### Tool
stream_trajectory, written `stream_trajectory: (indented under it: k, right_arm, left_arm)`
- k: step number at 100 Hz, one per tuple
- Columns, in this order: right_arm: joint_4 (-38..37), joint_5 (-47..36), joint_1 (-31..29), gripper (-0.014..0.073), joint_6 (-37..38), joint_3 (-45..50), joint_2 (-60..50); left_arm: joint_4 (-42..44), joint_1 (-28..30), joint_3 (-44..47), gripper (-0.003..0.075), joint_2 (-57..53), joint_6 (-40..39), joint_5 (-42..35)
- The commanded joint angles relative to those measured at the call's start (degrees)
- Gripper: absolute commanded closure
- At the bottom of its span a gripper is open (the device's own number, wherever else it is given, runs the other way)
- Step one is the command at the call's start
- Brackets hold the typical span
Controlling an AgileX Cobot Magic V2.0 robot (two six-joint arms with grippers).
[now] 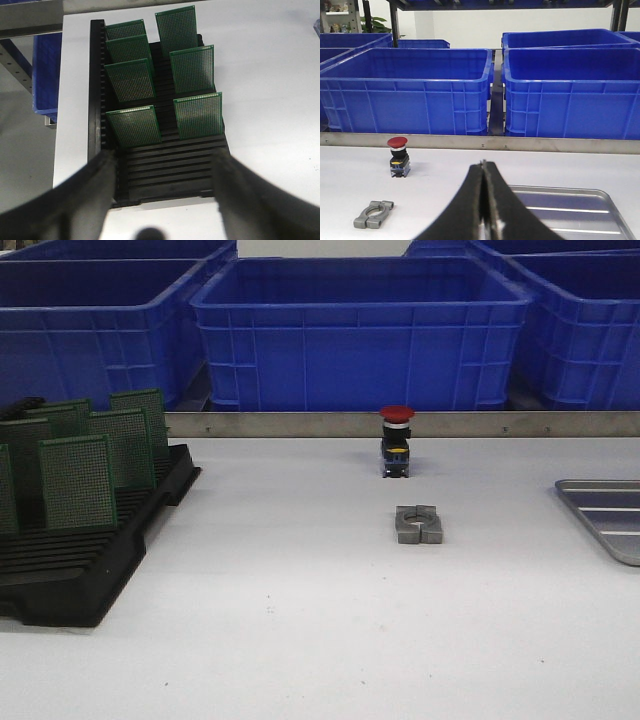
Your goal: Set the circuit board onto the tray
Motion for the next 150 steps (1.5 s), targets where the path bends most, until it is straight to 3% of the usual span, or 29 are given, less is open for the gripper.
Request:
stream_trajectory:
  k: [1, 21, 35, 52, 70, 83, 120, 150]
  right_arm:
    - [-0.6, -4.5, 0.2, 0.0662, -0.1, -0.7, -1.0]
    - [-0.6, -4.5, 0.2, 0.0662, -0.1, -0.7, -1.0]
    - [-0.6, -4.5, 0.2, 0.0662, -0.1, -0.7, -1.0]
    - [-0.6, -4.5, 0.2, 0.0662, -0.1, -0.7, -1.0]
    - [-0.6, -4.5, 0.2, 0.0662, -0.1, -0.7, -1.0]
    - [-0.6, -4.5, 0.2, 0.0662, -0.1, -0.7, -1.0]
    - [-0.6, -4.5, 0.2, 0.0662, -0.1, -0.7, -1.0]
    - [-0.6, -4.5, 0.2, 0.0662, -0.1, -0.7, -1.0]
  left_arm:
    - [-0.5, -0.4, -2.1, 0.0122, -0.4, 0.0, -3.6]
    - [-1.8, -0.4, -2.1, 0.0143, -0.4, 0.6, -7.4]
    - [-1.8, -0.4, -4.9, 0.0142, 1.5, 9.8, -6.1]
    - [-3.7, -0.4, -13.8, 0.0142, 9.0, 24.0, 3.1]
    - [-12.9, -0.4, -22.9, 0.0143, 19.3, 47.4, 18.1]
    - [-16.9, -0.4, -27.6, 0.0143, 26.2, 58.7, 21.7]
    - [-16.9, -0.4, -32.4, 0.0154, 38.9, 74.2, 23.9]
    - [-13.9, -0.4, -32.4, 0.0154, 43.8, 75.1, 17.2]
